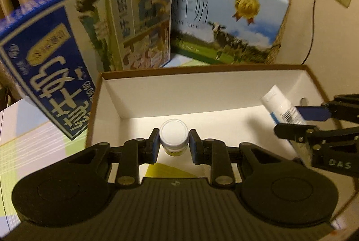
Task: Organize objects
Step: 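Carry the pill bottle and white tube up into the brown box, then open both tools to release the bottle and tube onto the box floor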
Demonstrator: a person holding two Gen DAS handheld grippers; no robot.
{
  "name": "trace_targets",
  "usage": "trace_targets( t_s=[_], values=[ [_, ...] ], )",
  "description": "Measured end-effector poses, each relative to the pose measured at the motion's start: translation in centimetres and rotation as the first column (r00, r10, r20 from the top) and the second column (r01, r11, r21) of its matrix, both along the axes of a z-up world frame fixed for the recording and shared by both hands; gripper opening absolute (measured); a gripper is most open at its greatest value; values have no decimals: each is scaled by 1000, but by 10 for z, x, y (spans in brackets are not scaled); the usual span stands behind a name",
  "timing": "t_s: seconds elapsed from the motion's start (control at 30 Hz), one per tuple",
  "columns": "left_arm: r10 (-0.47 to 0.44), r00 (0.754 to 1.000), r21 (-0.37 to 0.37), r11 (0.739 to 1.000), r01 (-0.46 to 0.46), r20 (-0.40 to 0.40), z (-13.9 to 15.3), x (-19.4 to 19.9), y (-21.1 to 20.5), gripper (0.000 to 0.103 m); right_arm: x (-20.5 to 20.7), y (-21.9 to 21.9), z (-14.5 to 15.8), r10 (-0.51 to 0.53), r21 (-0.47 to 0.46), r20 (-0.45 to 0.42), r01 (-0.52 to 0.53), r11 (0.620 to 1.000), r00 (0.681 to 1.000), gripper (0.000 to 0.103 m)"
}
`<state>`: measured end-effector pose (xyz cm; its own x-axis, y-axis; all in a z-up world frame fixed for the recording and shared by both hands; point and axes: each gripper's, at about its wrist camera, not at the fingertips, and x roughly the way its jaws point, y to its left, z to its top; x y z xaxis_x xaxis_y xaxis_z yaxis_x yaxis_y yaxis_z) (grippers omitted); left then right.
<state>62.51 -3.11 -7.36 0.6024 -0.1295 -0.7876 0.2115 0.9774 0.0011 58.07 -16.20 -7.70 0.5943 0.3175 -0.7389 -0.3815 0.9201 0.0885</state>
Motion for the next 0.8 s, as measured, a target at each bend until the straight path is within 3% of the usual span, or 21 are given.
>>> trace_targets(
  t_s=[0.5, 0.63, 0.8],
  values=[
    [-18, 996, 13, 1000, 19, -85, -43, 39, -18, 24, 30, 2, -29, -10, -45, -69, 7, 999, 998, 36],
    [-30, 998, 55, 998, 33, -62, -39, 39, -22, 39, 32, 5, -34, -8, -55, -83, 3, 998, 997, 36],
    [-19, 998, 31, 999, 21, -67, -34, 39, -19, 49, 35, 5, -36, -11, -44, -100, 7, 999, 995, 36]
  ],
)
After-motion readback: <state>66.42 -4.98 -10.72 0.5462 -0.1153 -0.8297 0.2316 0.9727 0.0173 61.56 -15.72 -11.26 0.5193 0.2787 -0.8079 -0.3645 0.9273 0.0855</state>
